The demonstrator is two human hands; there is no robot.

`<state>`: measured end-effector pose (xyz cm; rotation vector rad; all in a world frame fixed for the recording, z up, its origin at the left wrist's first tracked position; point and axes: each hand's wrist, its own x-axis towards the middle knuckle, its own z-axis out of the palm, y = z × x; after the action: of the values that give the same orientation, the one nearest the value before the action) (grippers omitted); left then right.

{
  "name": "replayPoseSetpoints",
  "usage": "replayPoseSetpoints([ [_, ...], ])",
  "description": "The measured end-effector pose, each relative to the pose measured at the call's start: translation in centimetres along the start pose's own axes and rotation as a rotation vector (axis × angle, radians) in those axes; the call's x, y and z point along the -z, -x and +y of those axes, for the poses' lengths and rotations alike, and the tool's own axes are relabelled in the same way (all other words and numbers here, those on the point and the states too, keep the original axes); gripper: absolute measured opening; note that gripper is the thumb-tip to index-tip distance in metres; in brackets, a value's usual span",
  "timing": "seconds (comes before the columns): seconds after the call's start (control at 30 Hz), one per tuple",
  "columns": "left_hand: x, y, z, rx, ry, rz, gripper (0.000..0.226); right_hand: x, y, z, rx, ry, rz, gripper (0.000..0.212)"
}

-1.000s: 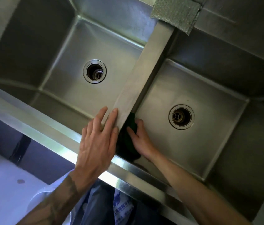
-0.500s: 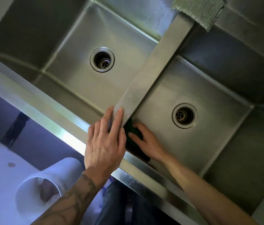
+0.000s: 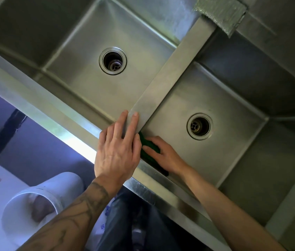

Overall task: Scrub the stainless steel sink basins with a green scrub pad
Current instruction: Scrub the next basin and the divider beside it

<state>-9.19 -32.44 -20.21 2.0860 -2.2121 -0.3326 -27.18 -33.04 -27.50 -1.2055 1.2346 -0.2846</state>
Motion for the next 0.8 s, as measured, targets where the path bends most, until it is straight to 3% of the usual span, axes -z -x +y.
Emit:
replayPoseSetpoints([
  [0.1,0.2,-0.1,0.1,-0.003,-0.003,0.016,0.055,0.3,-1.3,1.1,-0.07,0.117,-0.056,0.031],
  [0.23,0.2,0.0,0.1,0.01,-0.001,0.045,0.053,-0.1,0.0,1.7,0.067,0.064,-0.051,0.032],
  [0.43,-0.1,0.5,0.7,0.05,-0.024,0.079,0.052,0.5,-1.3,2.5,0.067,0.065,-0.049,0.023],
  [0.63,-1.2,3.2,4.0,0.379,0.062,0.151,0.054,0.4,0.8,3.0,0.055,0.032,-0.077,0.026],
  [0.8,-2.7,5.5,7.9,0.505,0.094,0.223,0.061,1.4,0.1,4.2,0.023,0.094,-0.123,0.02],
])
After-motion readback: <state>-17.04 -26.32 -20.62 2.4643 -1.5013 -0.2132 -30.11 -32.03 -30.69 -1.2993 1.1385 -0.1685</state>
